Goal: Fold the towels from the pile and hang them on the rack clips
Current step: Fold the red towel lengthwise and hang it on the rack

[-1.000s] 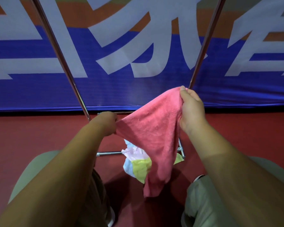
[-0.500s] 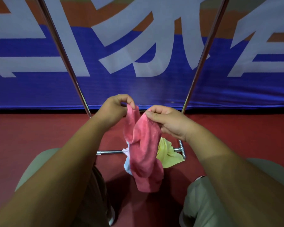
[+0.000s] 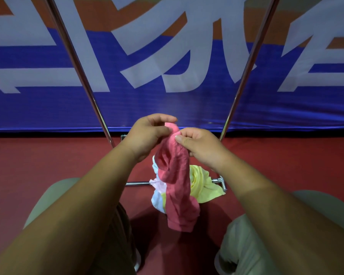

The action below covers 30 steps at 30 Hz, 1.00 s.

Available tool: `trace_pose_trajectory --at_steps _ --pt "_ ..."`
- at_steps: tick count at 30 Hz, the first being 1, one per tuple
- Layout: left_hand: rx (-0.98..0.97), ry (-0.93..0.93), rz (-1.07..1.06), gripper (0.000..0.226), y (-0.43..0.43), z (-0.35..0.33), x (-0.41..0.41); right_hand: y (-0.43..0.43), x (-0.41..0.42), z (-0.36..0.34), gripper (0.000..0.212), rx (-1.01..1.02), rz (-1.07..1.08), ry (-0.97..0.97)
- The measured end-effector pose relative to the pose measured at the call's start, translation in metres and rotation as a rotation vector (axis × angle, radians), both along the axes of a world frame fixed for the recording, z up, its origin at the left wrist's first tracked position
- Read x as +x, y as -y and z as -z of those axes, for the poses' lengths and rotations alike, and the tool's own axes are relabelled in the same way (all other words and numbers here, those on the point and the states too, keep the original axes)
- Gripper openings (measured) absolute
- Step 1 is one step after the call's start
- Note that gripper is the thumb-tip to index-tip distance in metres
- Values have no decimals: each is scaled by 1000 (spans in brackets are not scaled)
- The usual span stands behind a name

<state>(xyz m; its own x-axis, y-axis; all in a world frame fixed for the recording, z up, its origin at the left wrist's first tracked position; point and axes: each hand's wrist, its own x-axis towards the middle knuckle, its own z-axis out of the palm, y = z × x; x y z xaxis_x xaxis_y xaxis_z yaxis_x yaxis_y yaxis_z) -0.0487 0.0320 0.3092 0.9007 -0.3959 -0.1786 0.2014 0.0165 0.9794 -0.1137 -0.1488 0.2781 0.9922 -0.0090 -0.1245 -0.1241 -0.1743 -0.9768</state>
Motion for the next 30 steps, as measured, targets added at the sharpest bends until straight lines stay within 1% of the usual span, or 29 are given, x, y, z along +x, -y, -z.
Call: trace_pose_trajectory --at_steps 3,5,6,10,15,18,21,26,28,30 --pt "-8 -36 -42 51 0 2 2 2 4 0 22 -94 17 32" --pt "1 -54 -54 53 -2 2 3 3 5 -2 30 -126 31 60" --pt "2 -57 -47 52 -3 2 4 4 5 -3 31 -127 41 70" --pt "-1 -27 4 44 -6 2 2 6 7 -4 16 -84 91 80" --pt "19 35 62 40 -5 2 0 5 8 -3 14 -77 125 82" --pt "30 76 86 37 -6 2 0 4 7 -5 28 -81 132 61" --pt "73 167 97 35 -6 1 0 4 7 -6 41 -82 145 50" --pt "74 183 116 18 -7 -5 -1 6 7 -6 43 -66 143 44" --pt "96 195 113 11 -8 -6 0 6 7 -6 48 -65 141 33" --pt "86 184 122 11 -10 -6 2 5 6 -7 56 -65 120 25"
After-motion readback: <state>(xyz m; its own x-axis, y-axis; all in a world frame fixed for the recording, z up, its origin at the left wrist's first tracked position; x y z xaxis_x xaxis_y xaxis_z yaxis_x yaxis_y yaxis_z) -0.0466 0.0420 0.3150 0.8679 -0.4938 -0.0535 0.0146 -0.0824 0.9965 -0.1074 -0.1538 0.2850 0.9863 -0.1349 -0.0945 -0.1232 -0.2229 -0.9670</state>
